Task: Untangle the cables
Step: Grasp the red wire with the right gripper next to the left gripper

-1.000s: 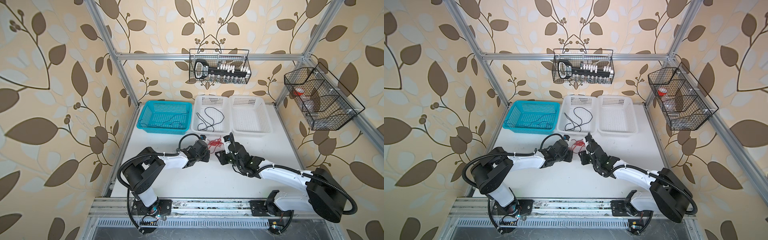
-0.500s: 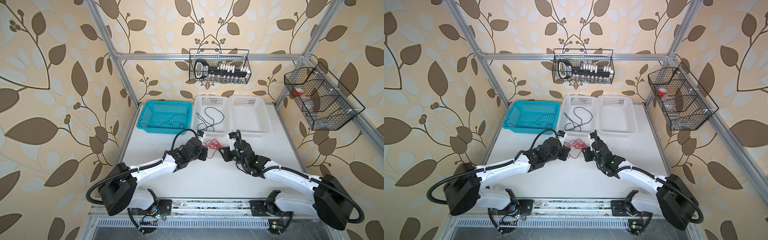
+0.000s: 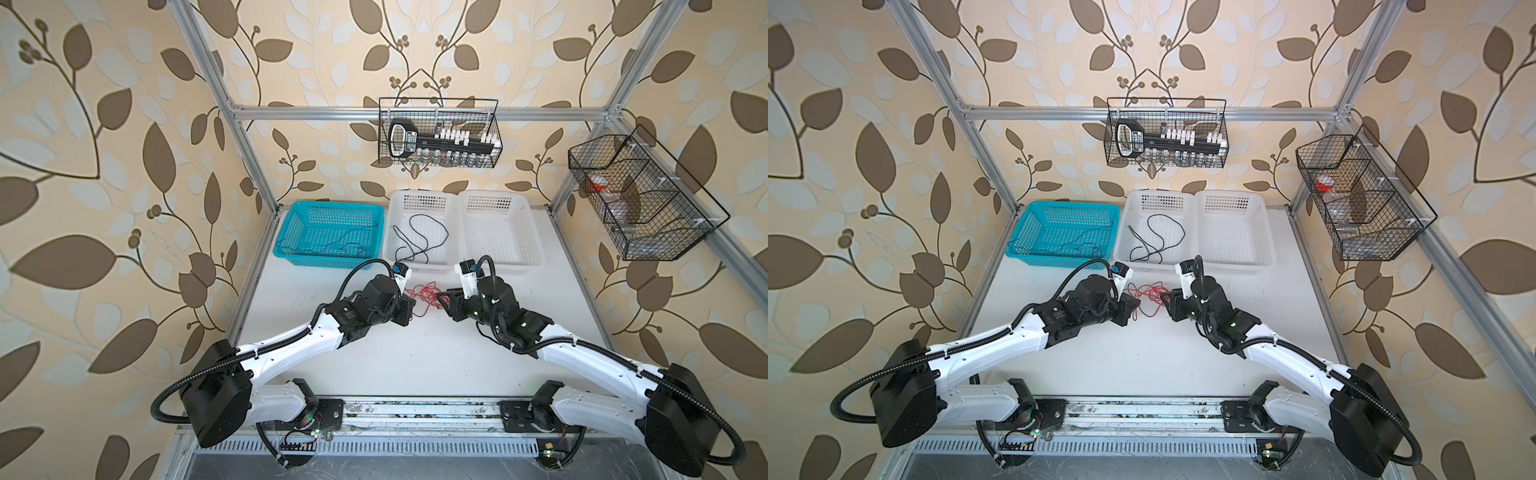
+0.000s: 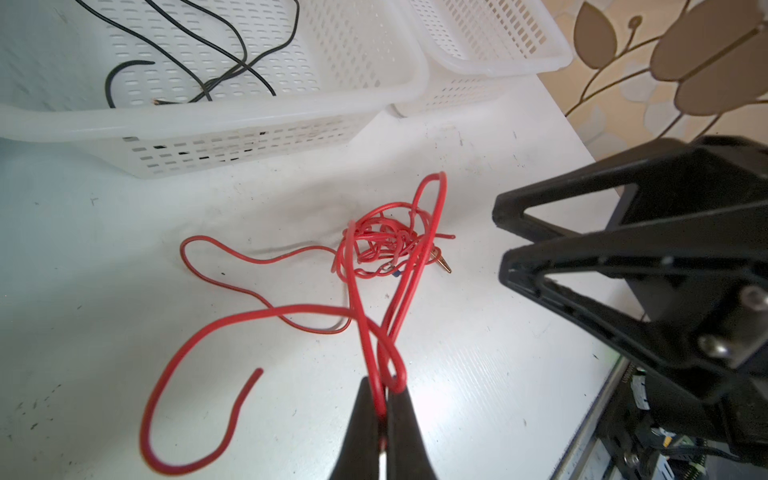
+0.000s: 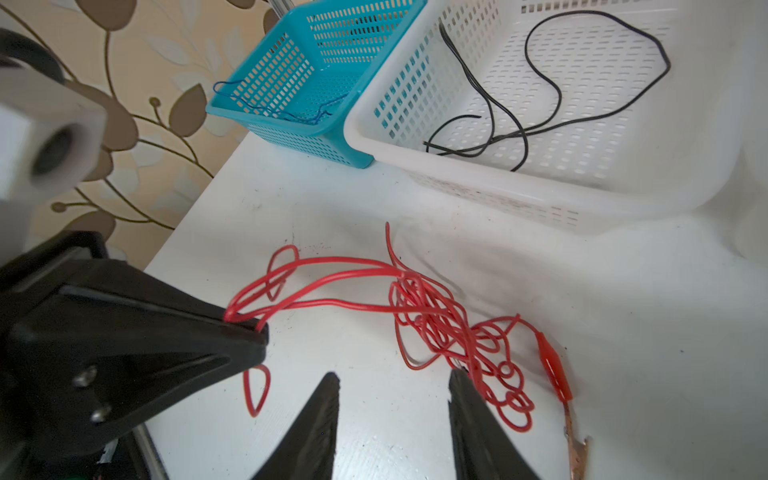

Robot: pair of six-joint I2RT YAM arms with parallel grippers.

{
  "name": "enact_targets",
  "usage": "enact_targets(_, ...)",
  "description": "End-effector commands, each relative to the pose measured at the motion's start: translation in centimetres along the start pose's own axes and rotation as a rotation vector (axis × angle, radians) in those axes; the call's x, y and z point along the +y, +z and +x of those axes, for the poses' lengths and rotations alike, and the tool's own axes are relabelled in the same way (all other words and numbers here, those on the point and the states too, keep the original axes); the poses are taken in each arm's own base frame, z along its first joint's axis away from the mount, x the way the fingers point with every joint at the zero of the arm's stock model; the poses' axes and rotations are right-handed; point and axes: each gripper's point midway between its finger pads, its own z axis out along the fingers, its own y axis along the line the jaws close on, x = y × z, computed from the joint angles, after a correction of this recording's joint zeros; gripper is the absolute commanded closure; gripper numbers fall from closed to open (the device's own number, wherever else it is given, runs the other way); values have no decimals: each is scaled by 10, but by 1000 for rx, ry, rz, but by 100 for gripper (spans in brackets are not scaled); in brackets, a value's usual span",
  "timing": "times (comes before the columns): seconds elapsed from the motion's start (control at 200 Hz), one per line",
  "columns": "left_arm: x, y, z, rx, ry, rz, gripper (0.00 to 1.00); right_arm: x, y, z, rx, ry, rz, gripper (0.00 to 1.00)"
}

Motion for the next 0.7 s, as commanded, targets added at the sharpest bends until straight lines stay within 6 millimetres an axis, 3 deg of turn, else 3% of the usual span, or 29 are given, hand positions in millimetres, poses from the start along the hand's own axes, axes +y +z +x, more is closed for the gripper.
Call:
enact_targets(0.0,-21,-6,-16,-44,12,80,100,24,-4,-24,-56,14,-78,55)
enact_targets(0.39,-24,-11,-22,-87,-3,101,100,32,21,-25,-23,101,-84,56)
enact_targets(0.695,-28,-9,-18,-88,-13,133,100,39,26,-33,-59,111,-113,56)
